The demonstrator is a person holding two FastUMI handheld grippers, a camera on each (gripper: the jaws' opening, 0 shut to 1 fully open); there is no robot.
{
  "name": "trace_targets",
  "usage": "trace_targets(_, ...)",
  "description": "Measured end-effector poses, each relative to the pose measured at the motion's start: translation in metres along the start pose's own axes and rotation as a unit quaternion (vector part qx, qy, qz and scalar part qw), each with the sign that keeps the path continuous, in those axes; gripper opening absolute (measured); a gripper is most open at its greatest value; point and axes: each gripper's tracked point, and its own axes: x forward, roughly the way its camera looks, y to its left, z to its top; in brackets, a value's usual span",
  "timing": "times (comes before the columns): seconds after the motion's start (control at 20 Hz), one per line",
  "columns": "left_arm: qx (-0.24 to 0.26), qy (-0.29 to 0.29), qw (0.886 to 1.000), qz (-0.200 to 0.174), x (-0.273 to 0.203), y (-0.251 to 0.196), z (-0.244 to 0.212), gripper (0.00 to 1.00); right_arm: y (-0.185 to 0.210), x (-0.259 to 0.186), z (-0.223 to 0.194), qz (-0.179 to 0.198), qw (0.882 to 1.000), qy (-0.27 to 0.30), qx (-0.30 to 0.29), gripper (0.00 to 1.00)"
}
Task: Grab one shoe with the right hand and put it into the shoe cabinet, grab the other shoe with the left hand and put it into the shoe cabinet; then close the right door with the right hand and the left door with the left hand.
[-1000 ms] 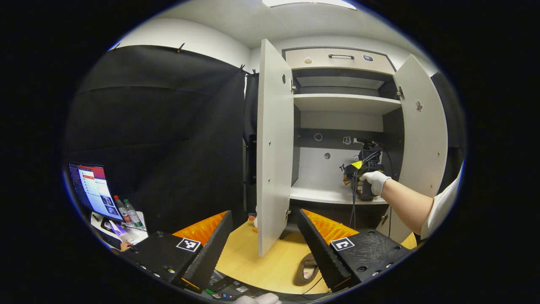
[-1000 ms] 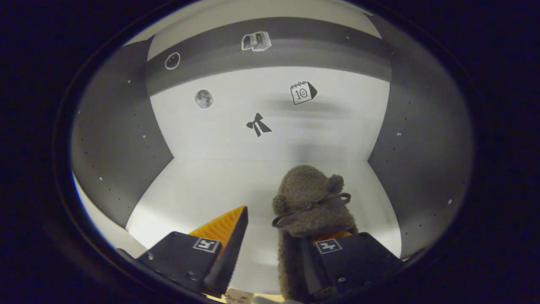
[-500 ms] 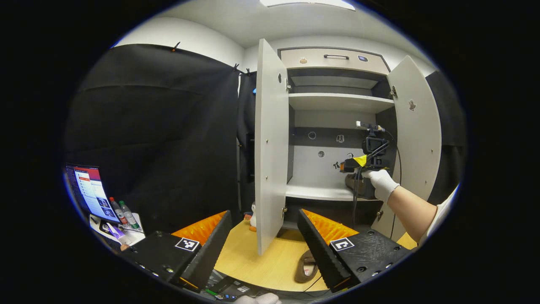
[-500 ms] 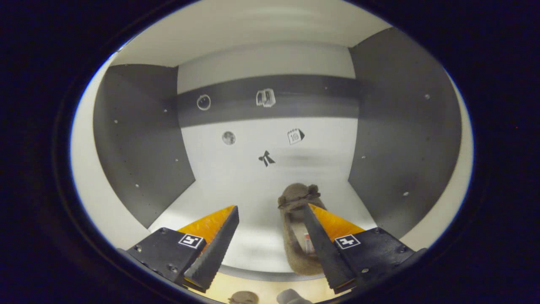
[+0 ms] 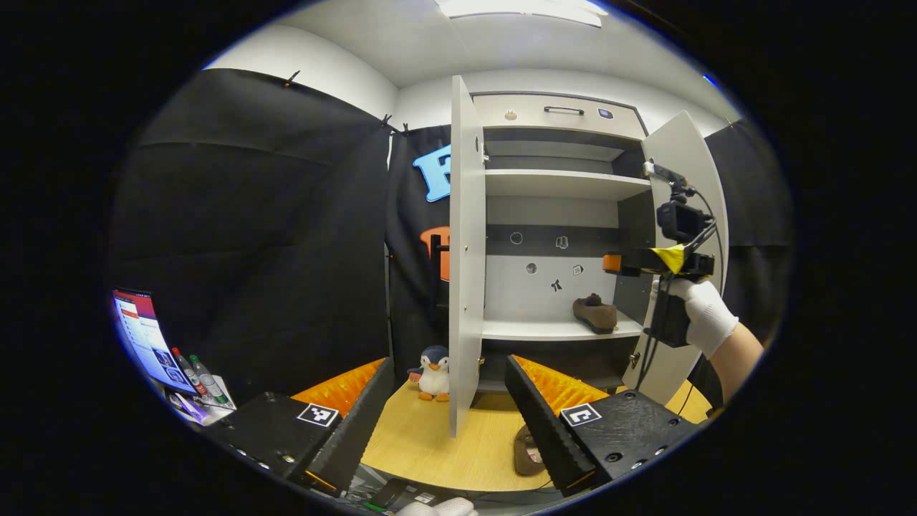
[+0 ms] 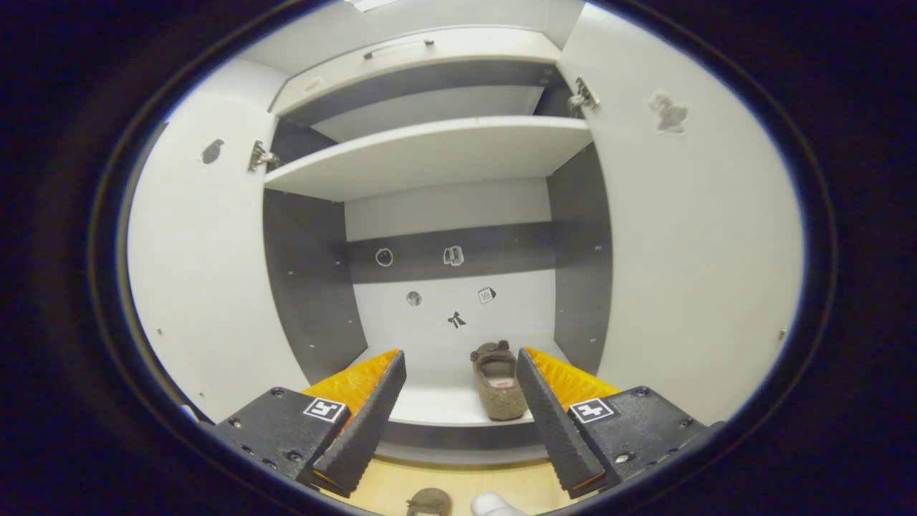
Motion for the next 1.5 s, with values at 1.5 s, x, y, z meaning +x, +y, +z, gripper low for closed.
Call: trace_targets(1.5, 0.042, 0.245, 0.953, -0.175, 0.074, -0.132, -0.299, 0.96, -0.137, -0.282, -0.106, -0.141, 0.989, 0.029, -0.034, 1.00)
